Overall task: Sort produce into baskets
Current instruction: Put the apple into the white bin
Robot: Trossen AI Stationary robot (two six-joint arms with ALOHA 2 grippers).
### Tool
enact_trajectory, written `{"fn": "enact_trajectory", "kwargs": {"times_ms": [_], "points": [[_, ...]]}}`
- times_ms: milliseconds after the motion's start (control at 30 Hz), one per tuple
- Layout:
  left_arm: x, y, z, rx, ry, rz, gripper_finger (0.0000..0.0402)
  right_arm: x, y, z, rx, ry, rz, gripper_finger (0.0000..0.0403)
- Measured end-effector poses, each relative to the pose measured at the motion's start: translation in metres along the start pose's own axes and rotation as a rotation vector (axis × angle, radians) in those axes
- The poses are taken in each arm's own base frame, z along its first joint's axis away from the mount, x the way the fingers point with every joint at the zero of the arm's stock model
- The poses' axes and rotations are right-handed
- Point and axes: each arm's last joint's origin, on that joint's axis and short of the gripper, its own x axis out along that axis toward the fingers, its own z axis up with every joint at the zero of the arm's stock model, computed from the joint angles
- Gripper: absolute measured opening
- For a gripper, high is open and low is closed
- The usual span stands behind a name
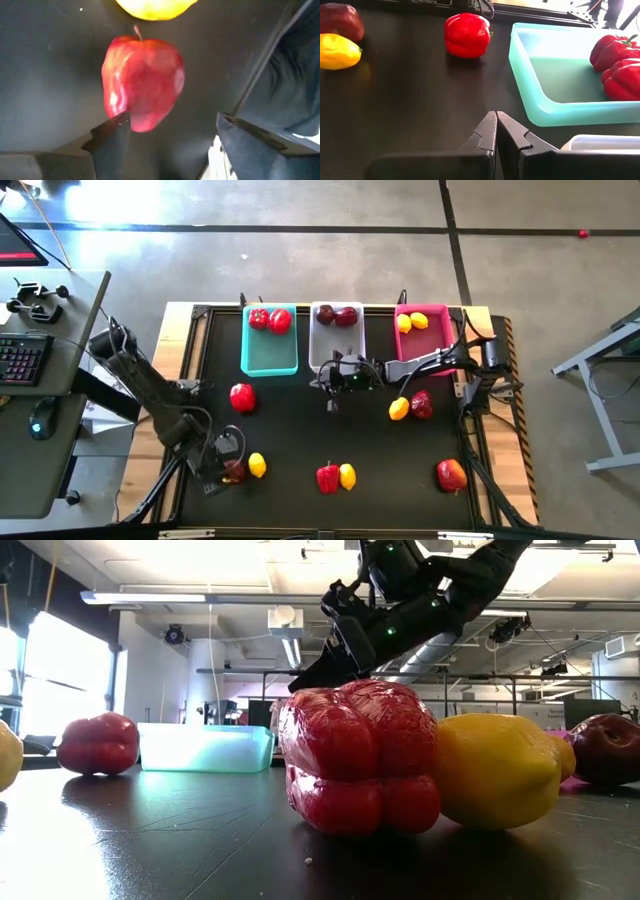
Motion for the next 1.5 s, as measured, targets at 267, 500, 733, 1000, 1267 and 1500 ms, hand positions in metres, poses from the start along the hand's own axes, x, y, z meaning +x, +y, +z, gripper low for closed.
{"fn": "enact_trajectory", "kwargs": {"times_ms": [267, 500, 733, 1000, 1267, 1500], "points": [[0.014, -0.021, 0.007, 0.071, -0.063, 0.155, 0.0301, 0.0, 0.0, -0.002, -0.018, 0.021, 0.006, 0.0], [0.034, -0.026, 0.008, 0.132, -0.031, 0.256, 0.0301, 0.0, 0.0, -0.003, -0.018, 0.028, 0.007, 0.0], [0.038, -0.025, 0.009, 0.197, -0.076, 0.291, 0.0301, 0.0, 0.0, -0.003, -0.018, 0.028, 0.007, 0.0], [0.039, -0.025, 0.012, 0.314, -0.116, 0.307, 0.0283, 0.0, 0.0, -0.003, -0.018, 0.028, 0.006, 0.0], [0.037, -0.025, 0.012, 0.361, -0.066, 0.289, 0.0222, 0.0, 0.0, -0.003, -0.018, 0.029, 0.007, 0.0], [0.015, -0.016, 0.016, 0.338, -0.047, 0.285, 0.0205, 0.0, 0.0, -0.003, -0.024, 0.032, 0.007, 0.0]]}}
